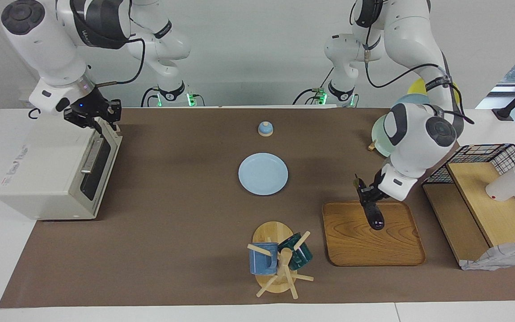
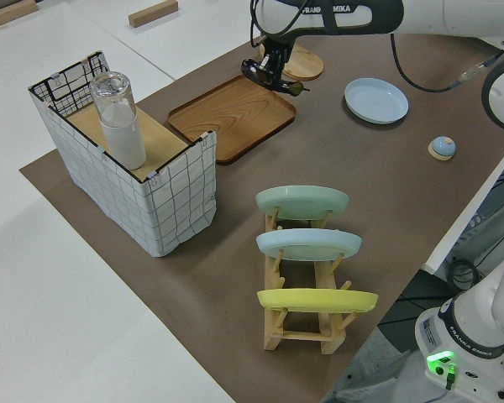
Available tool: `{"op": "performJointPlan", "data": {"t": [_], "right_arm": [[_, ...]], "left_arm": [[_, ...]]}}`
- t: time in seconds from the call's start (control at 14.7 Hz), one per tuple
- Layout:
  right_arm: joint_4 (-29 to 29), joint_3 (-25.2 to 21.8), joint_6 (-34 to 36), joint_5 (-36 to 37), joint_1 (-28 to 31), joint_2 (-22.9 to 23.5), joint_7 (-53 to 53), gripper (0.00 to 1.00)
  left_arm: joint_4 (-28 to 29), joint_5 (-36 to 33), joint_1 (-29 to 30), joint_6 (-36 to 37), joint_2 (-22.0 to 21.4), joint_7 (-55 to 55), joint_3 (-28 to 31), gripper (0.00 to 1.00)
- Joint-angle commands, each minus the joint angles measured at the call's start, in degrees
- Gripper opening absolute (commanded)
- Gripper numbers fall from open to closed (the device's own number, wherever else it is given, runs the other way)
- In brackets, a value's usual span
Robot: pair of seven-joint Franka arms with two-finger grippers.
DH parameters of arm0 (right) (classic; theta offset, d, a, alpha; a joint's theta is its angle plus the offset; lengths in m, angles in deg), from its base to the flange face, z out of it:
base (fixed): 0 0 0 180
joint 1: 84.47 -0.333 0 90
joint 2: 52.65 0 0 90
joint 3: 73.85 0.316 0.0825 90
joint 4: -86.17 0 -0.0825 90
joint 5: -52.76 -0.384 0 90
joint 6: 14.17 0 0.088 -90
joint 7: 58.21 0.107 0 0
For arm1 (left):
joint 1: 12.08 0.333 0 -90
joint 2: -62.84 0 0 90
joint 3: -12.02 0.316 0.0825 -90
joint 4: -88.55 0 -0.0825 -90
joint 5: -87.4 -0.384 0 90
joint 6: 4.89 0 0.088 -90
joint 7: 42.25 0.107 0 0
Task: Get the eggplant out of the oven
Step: 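Carry the eggplant to the wooden tray with the left gripper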
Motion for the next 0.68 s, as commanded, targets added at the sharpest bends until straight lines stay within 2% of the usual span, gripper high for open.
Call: {"op": "performJointPlan", "data": {"t": [0.0, 0.14, 0.34, 0.61], "right_arm": [[-0.30, 0.37, -0.86, -1.24, 0.09, 0.39, 4.49, 1.00], [-1.53, 0.37, -1.48, -1.24, 0.44, -0.13, 4.68, 1.00], [-3.90, -1.03, -1.48, -1.33, 0.27, -1.89, 4.68, 1.00], [-2.94, -1.47, -1.49, -0.36, -1.67, -1.37, 6.44, 1.00]], "left_arm": [[-9.52, -0.03, 0.17, -0.65, 8.46, 1.32, -0.45, 0.00], [-6.38, -1.53, 0.08, -5.65, 8.04, 1.50, -0.45, 0.00], [-4.17, -1.53, -0.36, -7.34, 7.68, 2.98, -0.36, 0.00], [-2.49, -1.53, 0.17, -7.87, 6.80, 5.71, -0.36, 0.00]]}}
